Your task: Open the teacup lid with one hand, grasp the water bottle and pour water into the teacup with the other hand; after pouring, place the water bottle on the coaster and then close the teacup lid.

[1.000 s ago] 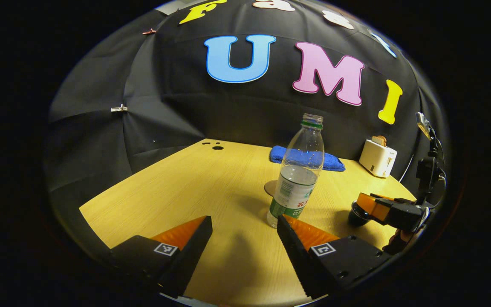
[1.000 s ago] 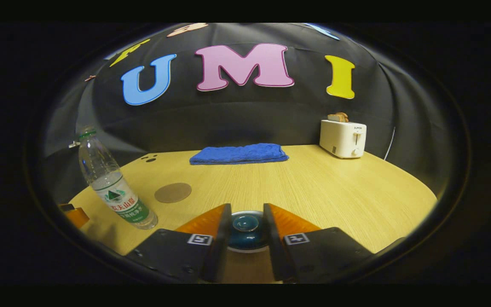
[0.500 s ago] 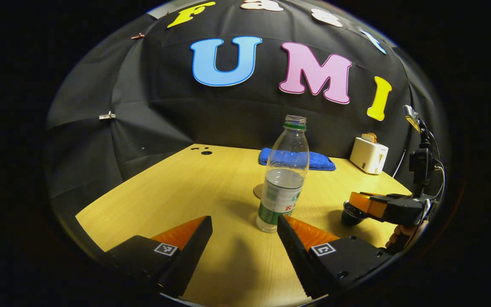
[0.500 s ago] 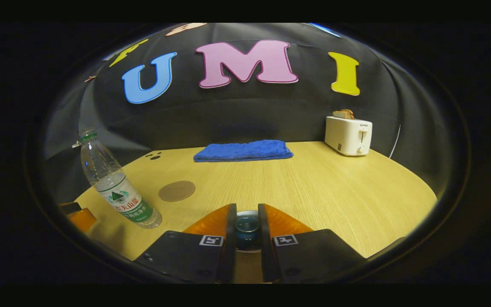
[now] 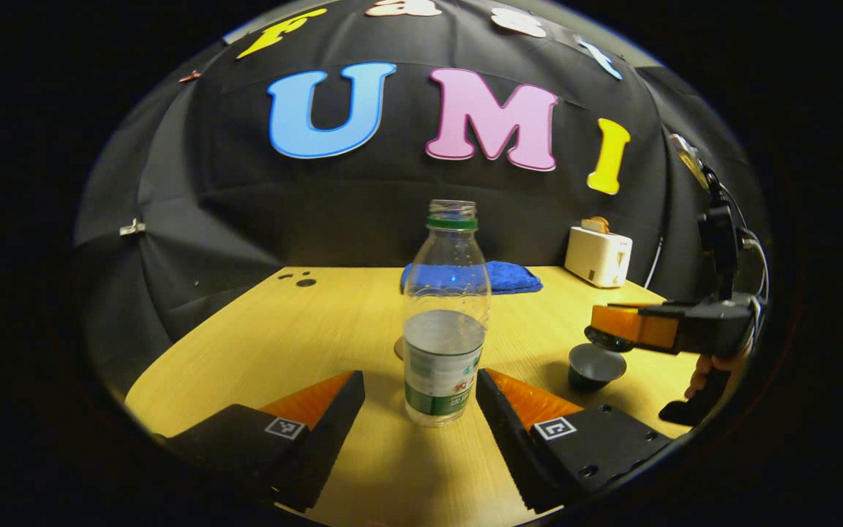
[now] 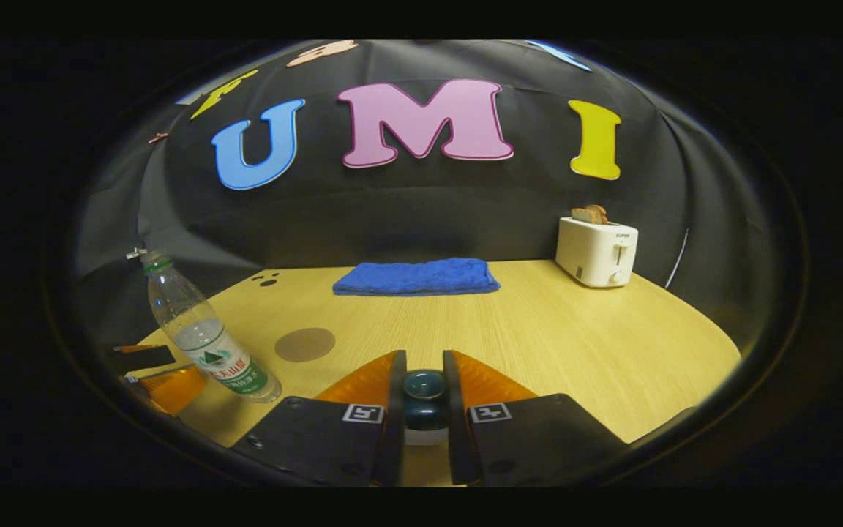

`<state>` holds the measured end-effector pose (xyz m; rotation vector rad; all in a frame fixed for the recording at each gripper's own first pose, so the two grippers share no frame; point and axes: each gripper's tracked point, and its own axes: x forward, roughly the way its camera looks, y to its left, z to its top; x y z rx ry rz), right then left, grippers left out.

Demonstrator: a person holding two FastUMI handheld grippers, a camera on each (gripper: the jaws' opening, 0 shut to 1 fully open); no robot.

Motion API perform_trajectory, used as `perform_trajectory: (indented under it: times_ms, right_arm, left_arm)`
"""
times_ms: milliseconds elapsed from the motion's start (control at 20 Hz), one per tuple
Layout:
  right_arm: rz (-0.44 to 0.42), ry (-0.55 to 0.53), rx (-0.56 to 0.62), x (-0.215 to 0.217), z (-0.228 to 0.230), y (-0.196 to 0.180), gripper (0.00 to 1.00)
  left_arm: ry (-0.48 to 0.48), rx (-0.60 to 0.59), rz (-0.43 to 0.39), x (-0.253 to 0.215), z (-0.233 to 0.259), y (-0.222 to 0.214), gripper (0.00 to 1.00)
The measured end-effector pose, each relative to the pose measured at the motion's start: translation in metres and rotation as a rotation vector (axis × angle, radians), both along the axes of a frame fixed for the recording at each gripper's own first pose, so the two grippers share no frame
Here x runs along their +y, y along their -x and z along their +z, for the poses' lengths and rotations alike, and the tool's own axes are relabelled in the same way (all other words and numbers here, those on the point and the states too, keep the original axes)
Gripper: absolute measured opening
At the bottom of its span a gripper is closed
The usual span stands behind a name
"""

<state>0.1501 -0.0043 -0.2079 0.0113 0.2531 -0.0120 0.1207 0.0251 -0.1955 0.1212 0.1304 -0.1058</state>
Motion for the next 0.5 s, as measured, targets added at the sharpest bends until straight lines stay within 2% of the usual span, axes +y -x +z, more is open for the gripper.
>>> perform_trajectory:
  times_ms: [150,300,500]
  right_arm:
    - [0.004,0.031,-0.010,-0.009,0.010,0.009,0.28]
    - [-0.003,0.042,0.013,-0.020,0.009,0.020,0.28]
    - [-0.020,0.050,0.037,-0.031,0.001,0.025,0.28]
  left_arm:
    - [-0.015,-0.012,-0.079,-0.017,0.008,-0.015,0.98]
    - [-0.042,-0.036,-0.073,-0.019,0.016,-0.033,0.97]
    - [-0.028,-0.041,-0.076,-0.023,0.019,-0.055,0.97]
